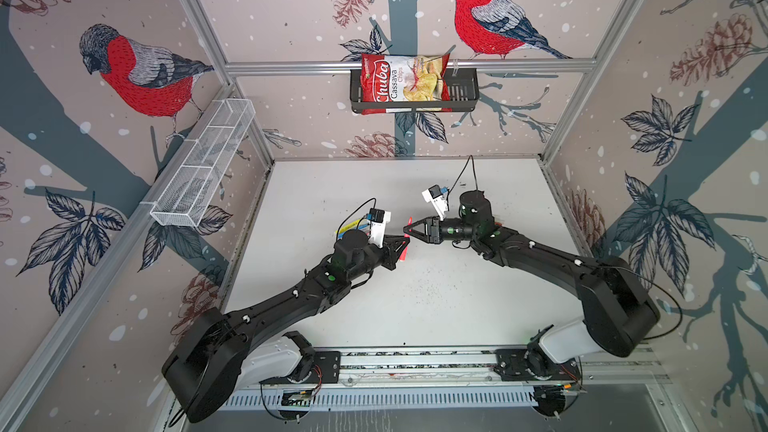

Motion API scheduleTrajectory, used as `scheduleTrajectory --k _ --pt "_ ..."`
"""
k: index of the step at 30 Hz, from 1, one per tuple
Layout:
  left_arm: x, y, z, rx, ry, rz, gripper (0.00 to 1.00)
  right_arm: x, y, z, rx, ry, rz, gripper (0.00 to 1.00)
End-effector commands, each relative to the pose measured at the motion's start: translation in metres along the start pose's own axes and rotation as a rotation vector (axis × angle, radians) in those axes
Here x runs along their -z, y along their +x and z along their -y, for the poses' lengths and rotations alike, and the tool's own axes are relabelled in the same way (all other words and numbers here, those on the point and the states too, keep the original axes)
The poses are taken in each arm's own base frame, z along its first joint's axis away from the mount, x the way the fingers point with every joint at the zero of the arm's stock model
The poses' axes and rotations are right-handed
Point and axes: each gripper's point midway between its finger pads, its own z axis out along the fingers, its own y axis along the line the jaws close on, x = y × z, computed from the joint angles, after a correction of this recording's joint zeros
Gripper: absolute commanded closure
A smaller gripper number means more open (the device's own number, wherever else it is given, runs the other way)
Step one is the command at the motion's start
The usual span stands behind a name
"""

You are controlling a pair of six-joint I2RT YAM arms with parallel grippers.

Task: Insert the pens into the pen caps
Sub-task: 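Lift the pink marker upright while the right gripper reaches toward it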

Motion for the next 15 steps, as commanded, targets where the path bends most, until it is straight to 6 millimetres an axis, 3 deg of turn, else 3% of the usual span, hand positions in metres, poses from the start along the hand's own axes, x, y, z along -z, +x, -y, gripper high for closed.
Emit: scheduleTrajectory --k 1,5,8,12,15 --pt "-0.001 -0.015 0.009 -0.018 0.031 0.052 0.94 -0.002 -0.008 -0.005 0.016 -0.018 0.022 0.73" --pt "0.0 -0.015 0.008 -0.02 0.024 0.056 0.94 -0.002 -0.008 -0.007 0.017 -0.025 0.021 0.87" --pt "0.001 -0.014 0.008 -0.02 0.022 0.057 0.92 -0.001 -0.008 -0.008 0.019 -0.026 0.021 0.89" --pt "0.0 -0.011 0.009 -0.029 0.027 0.034 0.72 0.0 -0.009 -0.009 0.031 -0.019 0.021 0.9" --pt "-0.001 -0.005 0.006 -0.048 0.012 -0.008 0.64 0.002 -0.012 -0.009 0.046 0.003 0.022 0.9"
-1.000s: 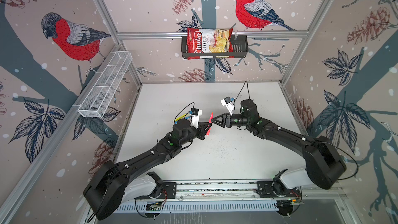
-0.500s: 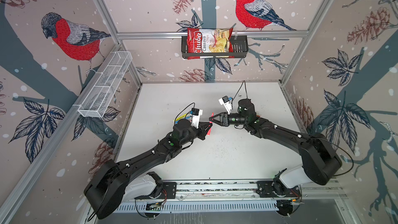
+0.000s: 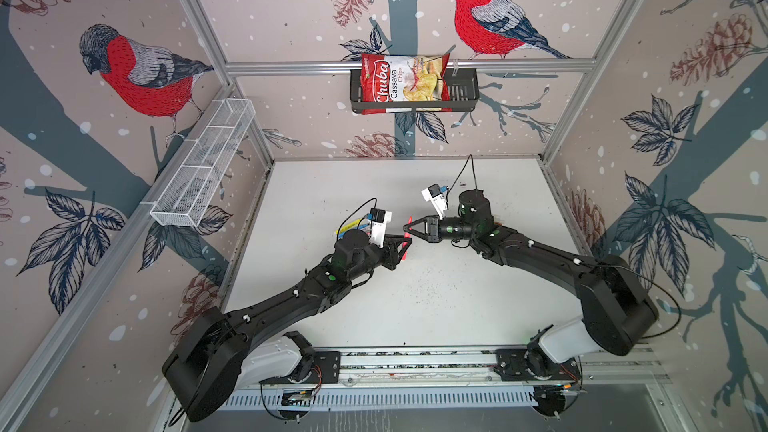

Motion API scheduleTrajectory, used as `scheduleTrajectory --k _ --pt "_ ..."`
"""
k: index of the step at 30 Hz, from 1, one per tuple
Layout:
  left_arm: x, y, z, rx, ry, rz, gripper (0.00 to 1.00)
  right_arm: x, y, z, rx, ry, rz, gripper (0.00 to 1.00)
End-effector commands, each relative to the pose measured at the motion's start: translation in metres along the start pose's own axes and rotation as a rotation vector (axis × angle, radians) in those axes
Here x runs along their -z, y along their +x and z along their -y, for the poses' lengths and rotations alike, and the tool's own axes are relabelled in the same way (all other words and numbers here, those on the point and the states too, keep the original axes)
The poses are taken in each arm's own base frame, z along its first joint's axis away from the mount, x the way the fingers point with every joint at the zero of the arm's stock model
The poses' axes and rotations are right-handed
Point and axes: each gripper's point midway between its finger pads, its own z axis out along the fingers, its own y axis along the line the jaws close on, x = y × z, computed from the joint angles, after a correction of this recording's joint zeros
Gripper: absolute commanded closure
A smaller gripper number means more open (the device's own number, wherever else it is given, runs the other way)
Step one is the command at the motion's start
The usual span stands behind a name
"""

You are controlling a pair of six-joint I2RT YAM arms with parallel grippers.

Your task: Insert the pens into the pen caps

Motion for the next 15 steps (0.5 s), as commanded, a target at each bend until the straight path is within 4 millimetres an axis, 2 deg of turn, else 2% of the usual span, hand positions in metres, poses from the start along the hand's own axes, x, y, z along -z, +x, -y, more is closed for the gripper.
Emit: scheduleTrajectory --k 1,6,10,15 --pt "-0.0006 0.0 0.002 -0.042 0.0 -0.022 0.62 0.0024 -0.0089 -0.0059 0.055 0.008 0.017 0.9" --pt "0.0011 0.0085 0.0003 -0.042 -0.005 -0.057 0.59 0.0036 -0.0118 -0.0101 0.07 0.006 0.019 0.9" --pt "0.0027 0.007 0.0002 -0.037 -0.008 -0.047 0.58 0.0032 -0.0104 -0.0116 0.072 0.001 0.014 0.9" --pt "0.0021 0.0058 -0.0005 -0.03 -0.011 -0.04 0.62 0.0012 -0.0052 -0.0135 0.078 -0.005 -0.003 0.9"
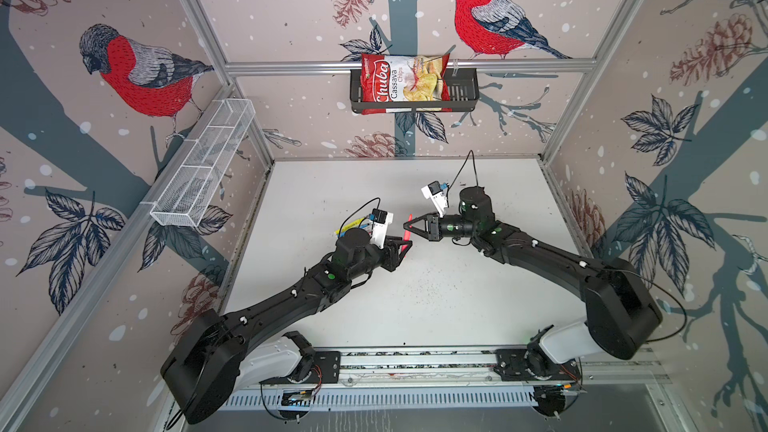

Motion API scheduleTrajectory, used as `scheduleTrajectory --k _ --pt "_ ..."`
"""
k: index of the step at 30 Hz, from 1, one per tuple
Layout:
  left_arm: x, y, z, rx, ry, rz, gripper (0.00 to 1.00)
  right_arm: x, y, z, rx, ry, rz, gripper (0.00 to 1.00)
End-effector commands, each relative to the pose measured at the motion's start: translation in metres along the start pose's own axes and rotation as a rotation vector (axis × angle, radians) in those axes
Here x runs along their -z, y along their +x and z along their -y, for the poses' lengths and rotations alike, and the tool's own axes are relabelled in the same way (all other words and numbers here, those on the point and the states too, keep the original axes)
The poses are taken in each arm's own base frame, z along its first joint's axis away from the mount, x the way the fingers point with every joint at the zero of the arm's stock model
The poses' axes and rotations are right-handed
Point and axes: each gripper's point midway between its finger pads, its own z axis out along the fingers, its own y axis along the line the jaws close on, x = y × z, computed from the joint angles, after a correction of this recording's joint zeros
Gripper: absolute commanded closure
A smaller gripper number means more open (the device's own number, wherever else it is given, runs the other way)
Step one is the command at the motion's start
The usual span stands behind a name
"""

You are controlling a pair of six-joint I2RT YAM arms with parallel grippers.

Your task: Insert the pens into the pen caps

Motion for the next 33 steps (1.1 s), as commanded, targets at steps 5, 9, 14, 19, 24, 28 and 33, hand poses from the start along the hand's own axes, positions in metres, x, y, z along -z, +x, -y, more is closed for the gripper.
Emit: scheduleTrajectory --k 5,9,14,19,24,28,33 --pt "-0.004 0.0 0.002 -0.004 0.014 0.001 0.7 -0.002 0.001 -0.01 0.048 -0.018 -0.007 0.89" --pt "-0.004 -0.001 0.0 -0.007 0.002 0.004 0.99 -0.002 0.002 -0.01 0.05 -0.017 -0.013 0.87" --pt "0.0 -0.002 -0.004 0.001 -0.019 0.024 1.0 -0.001 0.0 -0.009 0.05 -0.002 -0.011 0.77" --pt "0.006 -0.002 -0.009 0.009 -0.044 0.05 1.0 0.008 -0.01 0.005 0.032 0.104 0.017 0.55" --pt "0.018 -0.002 -0.013 0.011 -0.061 0.097 1.0 0.039 -0.026 0.024 -0.006 0.226 0.086 0.34" --pt "0.027 0.007 -0.017 0.015 -0.07 0.106 1.0 0.078 -0.034 0.054 -0.04 0.412 0.157 0.17" --pt "0.037 0.015 -0.011 0.034 -0.025 0.114 1.0 0.132 -0.03 0.103 -0.166 0.621 0.217 0.12"
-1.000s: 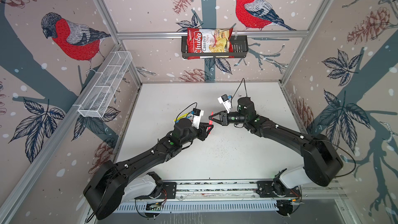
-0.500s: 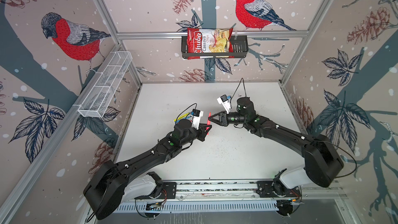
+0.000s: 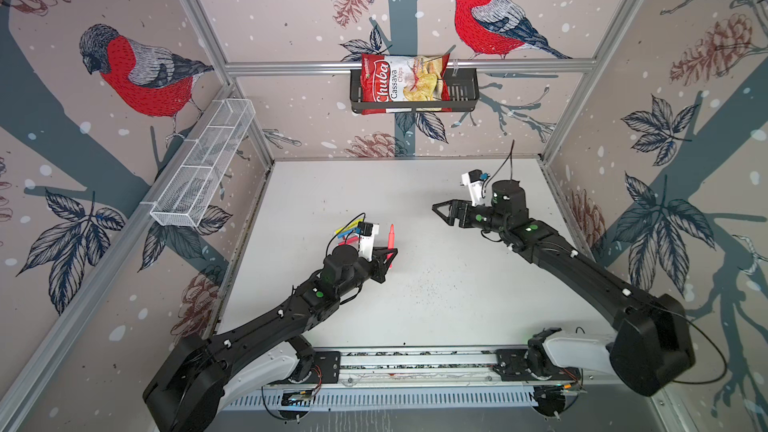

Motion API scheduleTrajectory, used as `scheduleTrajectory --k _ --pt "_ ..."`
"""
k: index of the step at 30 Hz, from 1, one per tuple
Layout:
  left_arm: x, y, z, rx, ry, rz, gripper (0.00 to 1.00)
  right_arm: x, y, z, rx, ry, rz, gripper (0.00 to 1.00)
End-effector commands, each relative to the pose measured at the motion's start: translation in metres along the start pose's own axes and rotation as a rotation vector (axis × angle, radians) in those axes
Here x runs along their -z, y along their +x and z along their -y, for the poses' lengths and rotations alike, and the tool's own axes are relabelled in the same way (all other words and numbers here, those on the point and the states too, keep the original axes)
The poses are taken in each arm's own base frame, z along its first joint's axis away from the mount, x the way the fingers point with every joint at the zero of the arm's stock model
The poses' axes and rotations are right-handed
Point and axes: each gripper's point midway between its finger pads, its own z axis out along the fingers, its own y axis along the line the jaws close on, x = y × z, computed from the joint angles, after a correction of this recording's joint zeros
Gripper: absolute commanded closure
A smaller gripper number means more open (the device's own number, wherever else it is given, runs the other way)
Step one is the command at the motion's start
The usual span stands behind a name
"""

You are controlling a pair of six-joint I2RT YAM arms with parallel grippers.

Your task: Insert the pens into the pen caps

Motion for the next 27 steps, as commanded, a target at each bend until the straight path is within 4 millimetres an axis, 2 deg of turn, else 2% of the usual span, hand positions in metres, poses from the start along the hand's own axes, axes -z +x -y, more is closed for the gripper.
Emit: scheduleTrajectory --k 1,4,8,12,14,22,27 --pt "0.008 -0.009 0.01 0.007 0.049 0.056 1.0 0.014 0.006 0.051 -0.073 0.19 -0.007 0.11" --pt "0.016 -0.008 0.01 0.004 0.051 0.067 1.0 0.022 0.008 0.082 -0.117 0.29 -0.008 0.1" --pt "0.025 -0.001 0.01 0.007 0.057 0.061 1.0 0.029 0.007 0.113 -0.152 0.38 -0.016 0.1" --pt "0.03 0.014 0.009 0.005 0.037 0.047 1.0 0.024 0.014 0.143 -0.184 0.42 -0.051 0.09" --pt "0.033 0.019 0.012 0.01 0.044 0.049 1.0 0.019 0.02 0.158 -0.191 0.467 -0.088 0.01" --pt "0.043 0.032 0.009 0.029 0.041 0.062 1.0 0.015 0.018 0.196 -0.202 0.566 -0.114 0.0" --pt "0.047 0.037 0.005 0.05 0.042 0.075 1.0 0.008 0.027 0.217 -0.226 0.599 -0.15 0.01"
